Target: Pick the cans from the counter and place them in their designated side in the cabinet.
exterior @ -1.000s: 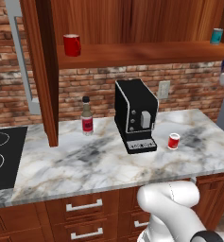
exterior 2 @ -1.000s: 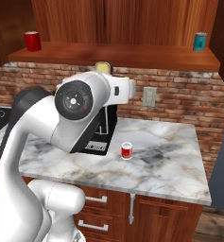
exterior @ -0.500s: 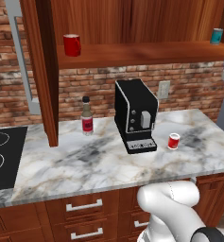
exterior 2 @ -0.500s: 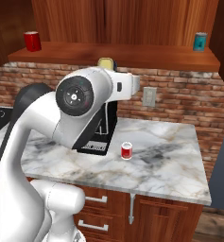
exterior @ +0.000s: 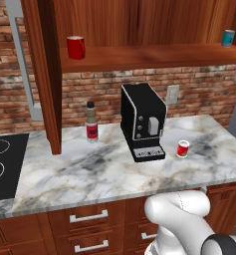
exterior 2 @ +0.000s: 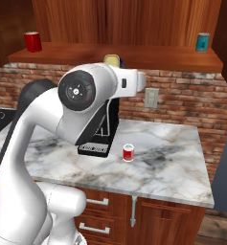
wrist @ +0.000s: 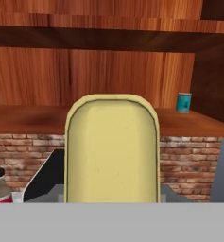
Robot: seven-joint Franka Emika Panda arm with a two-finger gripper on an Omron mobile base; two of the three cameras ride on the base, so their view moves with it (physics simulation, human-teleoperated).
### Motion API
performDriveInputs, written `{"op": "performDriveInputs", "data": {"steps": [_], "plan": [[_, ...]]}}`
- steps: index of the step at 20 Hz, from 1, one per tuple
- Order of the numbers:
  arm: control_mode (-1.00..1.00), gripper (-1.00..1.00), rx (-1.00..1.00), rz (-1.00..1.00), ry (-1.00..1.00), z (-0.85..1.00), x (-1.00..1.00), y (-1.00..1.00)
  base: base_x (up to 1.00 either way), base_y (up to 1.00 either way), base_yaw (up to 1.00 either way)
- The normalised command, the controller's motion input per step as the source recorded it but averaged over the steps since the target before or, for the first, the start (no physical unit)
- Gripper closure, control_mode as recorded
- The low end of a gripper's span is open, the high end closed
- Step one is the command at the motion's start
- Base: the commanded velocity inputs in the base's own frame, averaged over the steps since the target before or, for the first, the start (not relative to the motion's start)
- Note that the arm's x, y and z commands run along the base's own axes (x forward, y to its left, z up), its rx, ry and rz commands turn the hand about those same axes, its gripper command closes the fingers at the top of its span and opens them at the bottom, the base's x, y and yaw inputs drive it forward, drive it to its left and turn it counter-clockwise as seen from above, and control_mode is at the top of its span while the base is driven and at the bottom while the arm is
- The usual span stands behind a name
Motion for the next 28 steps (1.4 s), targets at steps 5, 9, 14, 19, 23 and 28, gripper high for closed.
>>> {"op": "performDriveInputs", "data": {"steps": [5, 9, 14, 19, 23, 28], "plan": [[-1.0, 1.0, 0.0, -0.04, 0.0, 0.05, 0.05, -0.06, 0.0, 0.0, 0.0], [-1.0, 1.0, 0.0, -0.04, 0.01, 0.06, 0.12, -0.01, 0.0, 0.0, 0.0], [-1.0, 1.0, 0.0, -0.04, 0.02, 0.11, 0.07, -0.09, 0.0, 0.0, 0.0], [-1.0, 1.0, 0.0, -0.03, 0.05, 0.04, 0.1, -0.13, 0.0, 0.0, 0.0], [-1.0, 1.0, 0.0, -0.02, 0.07, 0.0, 0.1, -0.08, 0.0, 0.0, 0.0], [-1.0, 1.0, 0.0, 0.0, 0.02, 0.0, 0.06, -0.07, 0.0, 0.0, 0.0]]}}
